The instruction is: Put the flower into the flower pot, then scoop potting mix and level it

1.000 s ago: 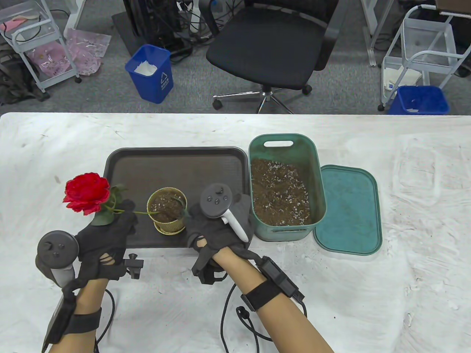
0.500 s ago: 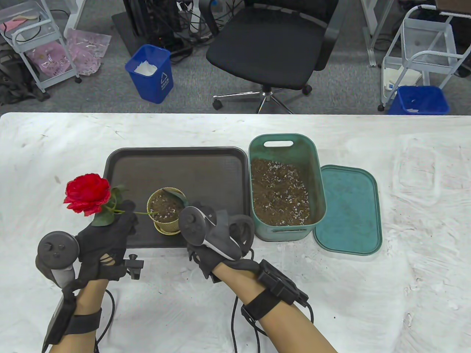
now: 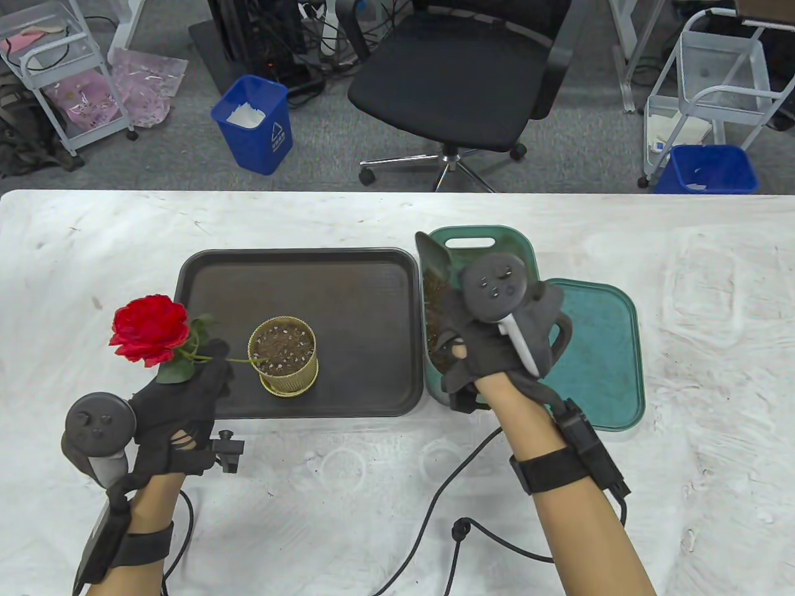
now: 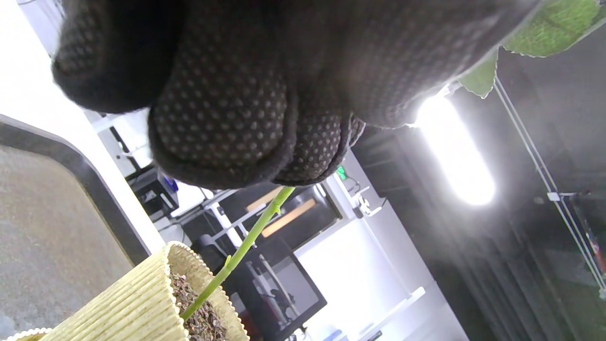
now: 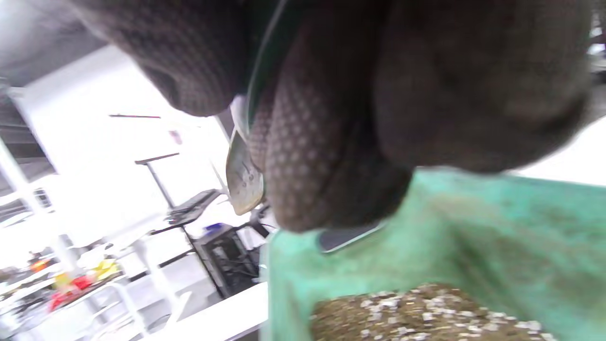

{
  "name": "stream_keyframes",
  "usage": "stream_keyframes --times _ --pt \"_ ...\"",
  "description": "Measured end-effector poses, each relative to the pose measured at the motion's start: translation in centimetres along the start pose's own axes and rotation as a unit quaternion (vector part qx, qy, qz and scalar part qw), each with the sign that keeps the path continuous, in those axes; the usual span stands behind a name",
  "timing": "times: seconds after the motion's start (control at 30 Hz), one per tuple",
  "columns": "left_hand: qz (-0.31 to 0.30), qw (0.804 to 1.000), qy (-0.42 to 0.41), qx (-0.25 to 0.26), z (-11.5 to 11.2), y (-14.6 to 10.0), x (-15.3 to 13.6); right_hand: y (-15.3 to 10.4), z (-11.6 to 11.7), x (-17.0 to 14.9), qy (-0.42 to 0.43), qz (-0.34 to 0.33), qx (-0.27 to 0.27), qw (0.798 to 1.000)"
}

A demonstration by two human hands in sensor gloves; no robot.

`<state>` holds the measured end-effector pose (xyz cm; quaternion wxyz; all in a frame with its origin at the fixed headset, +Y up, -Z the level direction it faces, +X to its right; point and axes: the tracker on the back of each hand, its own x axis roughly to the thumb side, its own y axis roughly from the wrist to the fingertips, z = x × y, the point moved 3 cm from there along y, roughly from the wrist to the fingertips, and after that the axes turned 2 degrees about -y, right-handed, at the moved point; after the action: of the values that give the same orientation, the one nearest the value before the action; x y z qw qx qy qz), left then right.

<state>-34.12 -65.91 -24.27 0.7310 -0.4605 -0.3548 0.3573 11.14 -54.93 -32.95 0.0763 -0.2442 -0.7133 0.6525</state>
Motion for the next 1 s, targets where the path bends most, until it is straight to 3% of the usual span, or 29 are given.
stream_keyframes --times 0.1,0.27,0.5,0.6,0.77,1.0 --pt "0.002 1.000 -0.001 0.001 0.0 0.0 0.0 2.9 0.9 -2.0 -0.039 0.053 0.040 0.997" --pt "0.006 1.000 -0.002 0.004 0.1 0.0 0.0 6.3 4.7 -3.7 -0.094 0.099 0.133 0.982" --pt "0.006 1.000 -0.001 0.005 0.2 0.0 0.0 8.7 8.4 -4.1 -0.139 0.123 0.165 0.969" --pt "0.005 1.000 -0.001 0.004 0.2 0.0 0.0 9.2 9.2 -4.1 -0.134 0.128 0.175 0.967" --pt "0.007 1.000 -0.001 0.005 0.3 0.0 0.0 9.7 10.9 -4.6 -0.093 0.151 0.238 0.955" --pt "0.006 1.000 -0.001 0.004 0.3 0.1 0.0 9.7 12.7 -6.4 0.030 0.201 0.334 0.920"
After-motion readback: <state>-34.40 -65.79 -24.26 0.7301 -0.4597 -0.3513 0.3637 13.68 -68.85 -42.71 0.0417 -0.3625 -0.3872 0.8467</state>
